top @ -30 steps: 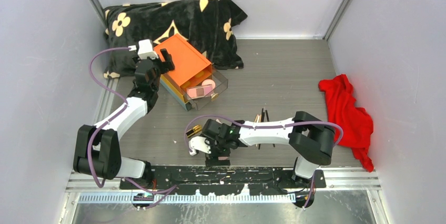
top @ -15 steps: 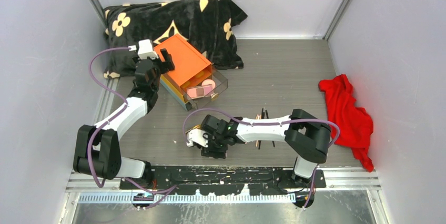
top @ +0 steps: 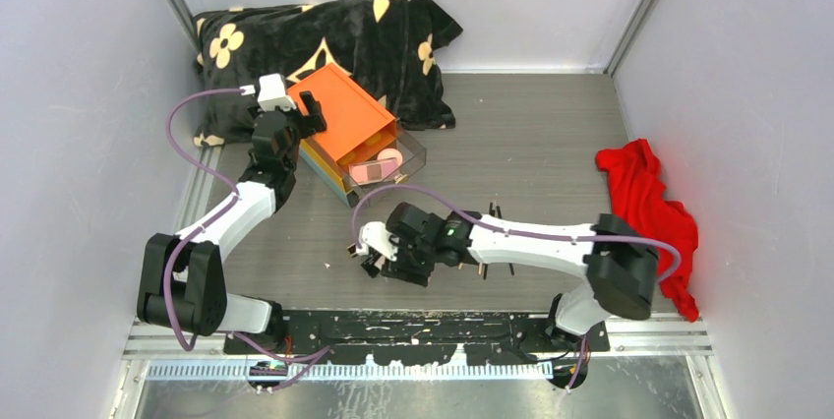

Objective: Organize the makeup
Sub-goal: Pick up the makeup from the center of the board, then place the makeup in the drawer.

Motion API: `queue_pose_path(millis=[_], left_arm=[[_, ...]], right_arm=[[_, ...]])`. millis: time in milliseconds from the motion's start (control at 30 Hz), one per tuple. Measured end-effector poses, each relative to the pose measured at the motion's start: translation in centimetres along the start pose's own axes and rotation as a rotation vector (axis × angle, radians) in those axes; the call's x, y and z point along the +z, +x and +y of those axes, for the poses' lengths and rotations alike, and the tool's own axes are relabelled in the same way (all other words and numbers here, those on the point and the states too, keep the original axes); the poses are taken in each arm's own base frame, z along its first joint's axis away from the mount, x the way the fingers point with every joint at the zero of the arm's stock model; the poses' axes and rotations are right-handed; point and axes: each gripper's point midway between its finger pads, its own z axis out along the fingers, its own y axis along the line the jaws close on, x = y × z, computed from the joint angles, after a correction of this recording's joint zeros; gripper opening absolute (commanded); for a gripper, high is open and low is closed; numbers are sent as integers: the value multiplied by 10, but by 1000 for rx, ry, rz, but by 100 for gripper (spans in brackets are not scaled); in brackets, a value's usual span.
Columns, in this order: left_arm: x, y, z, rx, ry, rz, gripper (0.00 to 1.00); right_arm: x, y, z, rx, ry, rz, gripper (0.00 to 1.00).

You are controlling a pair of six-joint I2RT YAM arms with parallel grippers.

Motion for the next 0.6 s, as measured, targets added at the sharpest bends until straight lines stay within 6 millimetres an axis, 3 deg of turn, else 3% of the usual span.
queue_pose_path(millis=[133, 367, 600], left_arm=[[0, 0, 0, 0, 0, 0, 83], [0, 0, 0, 0, 0, 0, 83], [0, 0, 0, 0, 0, 0, 83]], right_arm=[[-41, -35, -17, 6, 90, -91, 1], [-112, -113, -69, 35, 275, -285, 1], [-157, -172, -123, 55, 407, -401, 1]])
